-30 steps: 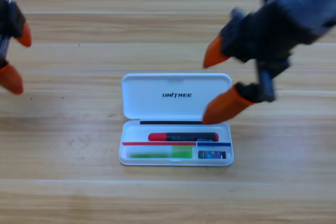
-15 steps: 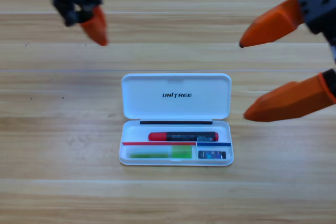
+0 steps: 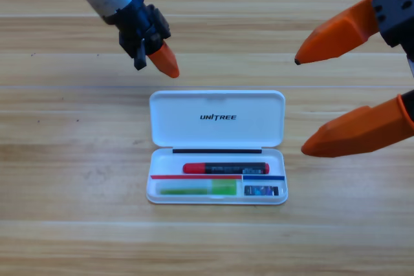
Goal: Clean up eraser and pencils
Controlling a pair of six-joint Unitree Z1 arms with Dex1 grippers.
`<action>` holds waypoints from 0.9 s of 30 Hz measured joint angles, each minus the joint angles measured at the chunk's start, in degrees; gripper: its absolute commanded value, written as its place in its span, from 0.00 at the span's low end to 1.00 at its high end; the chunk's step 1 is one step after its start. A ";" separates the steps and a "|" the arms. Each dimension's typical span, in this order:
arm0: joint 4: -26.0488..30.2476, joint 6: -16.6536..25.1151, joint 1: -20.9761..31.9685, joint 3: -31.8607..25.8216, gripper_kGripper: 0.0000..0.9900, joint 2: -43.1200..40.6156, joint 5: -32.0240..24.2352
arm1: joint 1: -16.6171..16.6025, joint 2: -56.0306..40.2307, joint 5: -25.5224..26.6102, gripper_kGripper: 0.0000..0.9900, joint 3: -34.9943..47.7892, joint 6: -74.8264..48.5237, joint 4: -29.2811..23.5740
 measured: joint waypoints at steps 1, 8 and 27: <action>-0.01 0.03 0.57 0.06 0.00 0.48 -0.88 | 0.00 0.00 0.00 1.00 0.01 0.00 0.00; -0.01 2.20 4.54 0.61 0.00 5.15 -8.55 | 0.00 0.00 0.10 1.00 0.38 0.28 -0.01; 5.56 3.48 5.79 2.69 0.00 7.66 -14.90 | 0.00 0.00 0.11 1.00 1.08 0.46 -0.06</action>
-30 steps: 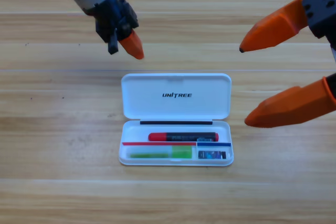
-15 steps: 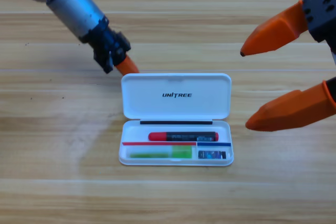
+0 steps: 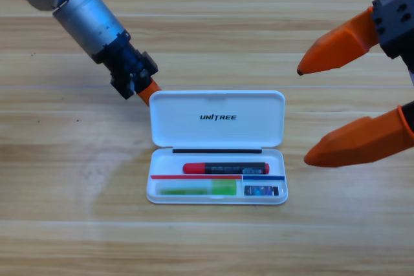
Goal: Clean up eraser and pencils
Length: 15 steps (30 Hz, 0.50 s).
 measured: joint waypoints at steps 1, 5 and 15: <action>0.46 0.00 -0.11 0.00 0.00 -0.46 -0.13 | 0.00 0.00 0.00 1.00 0.00 0.00 -0.01; 1.80 -0.01 -1.11 0.00 0.00 -3.17 -0.99 | 0.00 0.00 0.00 1.00 0.00 0.05 -0.02; 1.74 -0.50 -5.21 2.62 0.00 -6.29 -1.15 | 0.00 0.00 0.00 1.00 0.11 0.18 -0.02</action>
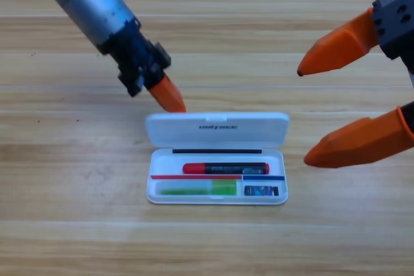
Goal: Clean up eraser and pencils
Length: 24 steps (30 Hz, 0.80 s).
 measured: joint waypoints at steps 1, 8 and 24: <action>-0.58 -0.18 -0.44 0.68 0.00 0.00 0.04 | 0.00 0.00 0.00 1.00 0.00 0.00 0.00; -7.02 -1.21 -3.74 7.75 0.00 -0.94 3.37 | 0.00 0.00 0.00 1.00 0.03 0.02 0.00; -16.23 -5.50 -10.24 16.79 0.00 -4.66 11.39 | 0.00 0.00 0.28 1.00 0.03 0.42 -0.01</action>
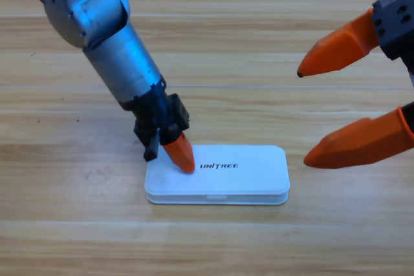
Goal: Clean up eraser and pencils
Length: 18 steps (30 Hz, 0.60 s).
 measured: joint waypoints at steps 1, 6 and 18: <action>-0.40 -0.10 -0.23 0.33 0.00 -0.13 0.40 | 0.00 0.00 0.02 1.00 0.00 0.00 0.00; -4.02 -0.45 -1.93 3.11 0.00 -1.70 3.86 | 0.00 0.00 0.17 1.00 0.00 0.01 0.00; -10.71 -1.55 -5.97 8.66 0.00 -5.88 12.22 | 0.00 0.01 0.21 1.00 0.00 0.09 0.00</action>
